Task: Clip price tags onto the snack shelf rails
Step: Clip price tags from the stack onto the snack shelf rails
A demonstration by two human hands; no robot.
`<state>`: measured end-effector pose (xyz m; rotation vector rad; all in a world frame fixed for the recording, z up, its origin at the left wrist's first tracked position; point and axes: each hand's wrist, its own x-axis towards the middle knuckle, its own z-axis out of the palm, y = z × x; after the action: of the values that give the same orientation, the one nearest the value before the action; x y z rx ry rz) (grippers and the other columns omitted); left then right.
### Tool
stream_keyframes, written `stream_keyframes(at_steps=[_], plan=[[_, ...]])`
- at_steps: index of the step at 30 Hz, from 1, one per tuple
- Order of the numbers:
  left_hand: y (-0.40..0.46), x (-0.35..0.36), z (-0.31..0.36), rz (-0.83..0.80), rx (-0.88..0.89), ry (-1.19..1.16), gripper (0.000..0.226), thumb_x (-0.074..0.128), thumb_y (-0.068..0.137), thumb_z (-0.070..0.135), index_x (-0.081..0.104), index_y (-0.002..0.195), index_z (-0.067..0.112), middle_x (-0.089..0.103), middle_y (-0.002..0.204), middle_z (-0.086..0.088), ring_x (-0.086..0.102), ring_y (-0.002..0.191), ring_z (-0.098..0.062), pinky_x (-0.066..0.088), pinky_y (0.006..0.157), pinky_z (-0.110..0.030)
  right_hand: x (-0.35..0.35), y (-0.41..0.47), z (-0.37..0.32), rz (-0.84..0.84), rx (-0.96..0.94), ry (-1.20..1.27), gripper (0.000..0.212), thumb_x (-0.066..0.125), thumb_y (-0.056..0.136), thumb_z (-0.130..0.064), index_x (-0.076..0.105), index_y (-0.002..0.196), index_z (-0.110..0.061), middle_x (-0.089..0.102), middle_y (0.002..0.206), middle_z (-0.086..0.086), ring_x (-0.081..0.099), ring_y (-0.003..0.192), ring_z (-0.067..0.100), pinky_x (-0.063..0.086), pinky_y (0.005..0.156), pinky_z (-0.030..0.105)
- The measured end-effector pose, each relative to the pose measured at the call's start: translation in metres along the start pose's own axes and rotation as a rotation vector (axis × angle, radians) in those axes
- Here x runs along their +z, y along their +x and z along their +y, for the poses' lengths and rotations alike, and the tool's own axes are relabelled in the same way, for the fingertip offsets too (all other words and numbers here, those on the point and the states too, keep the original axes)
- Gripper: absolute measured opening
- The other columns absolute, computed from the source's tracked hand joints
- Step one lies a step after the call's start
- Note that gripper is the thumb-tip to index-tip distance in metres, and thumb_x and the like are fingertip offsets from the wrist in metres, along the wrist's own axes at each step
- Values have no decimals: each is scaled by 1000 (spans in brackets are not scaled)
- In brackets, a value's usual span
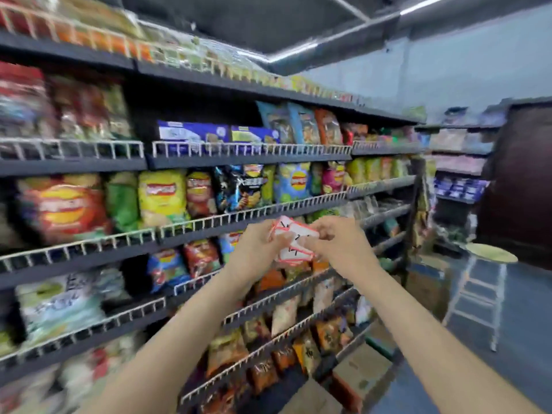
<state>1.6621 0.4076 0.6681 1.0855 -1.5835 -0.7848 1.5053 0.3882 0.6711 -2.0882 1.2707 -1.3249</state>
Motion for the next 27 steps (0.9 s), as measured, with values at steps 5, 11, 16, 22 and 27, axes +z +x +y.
stream_keyframes(at_steps=[5,11,16,22,27], plan=[[-22,-109,-1,274,-5,20,12,53,95,20,62,101,15,68,88,2,67,76,-2,57,67,-23,86,41,-78,-111,-194,142,11,73,78,-21,65,77,-13,62,64,-1,56,57,7,44,59,23],[-48,-244,3,537,26,138,37,55,93,31,55,125,12,68,112,-7,65,101,-20,54,89,-46,191,83,-176,-191,-349,230,11,73,78,-20,68,77,-10,62,65,-2,53,57,5,39,54,12],[-48,-351,5,613,65,267,26,57,93,24,60,109,4,69,98,-13,66,90,-24,53,86,-50,272,117,-244,-200,-406,296,6,73,78,-19,69,74,-17,65,64,-3,59,59,10,47,63,23],[-43,-440,13,637,135,318,12,54,95,17,62,88,10,71,88,-13,69,82,-23,55,79,-41,330,149,-308,-178,-522,356,13,69,82,-12,69,69,-16,61,56,-6,51,48,1,36,50,17],[-56,-479,17,737,150,333,17,55,94,27,64,97,13,71,97,-11,67,91,-26,52,89,-47,358,163,-347,-211,-589,319,13,68,83,-17,75,86,-6,70,72,9,57,57,15,44,61,29]])
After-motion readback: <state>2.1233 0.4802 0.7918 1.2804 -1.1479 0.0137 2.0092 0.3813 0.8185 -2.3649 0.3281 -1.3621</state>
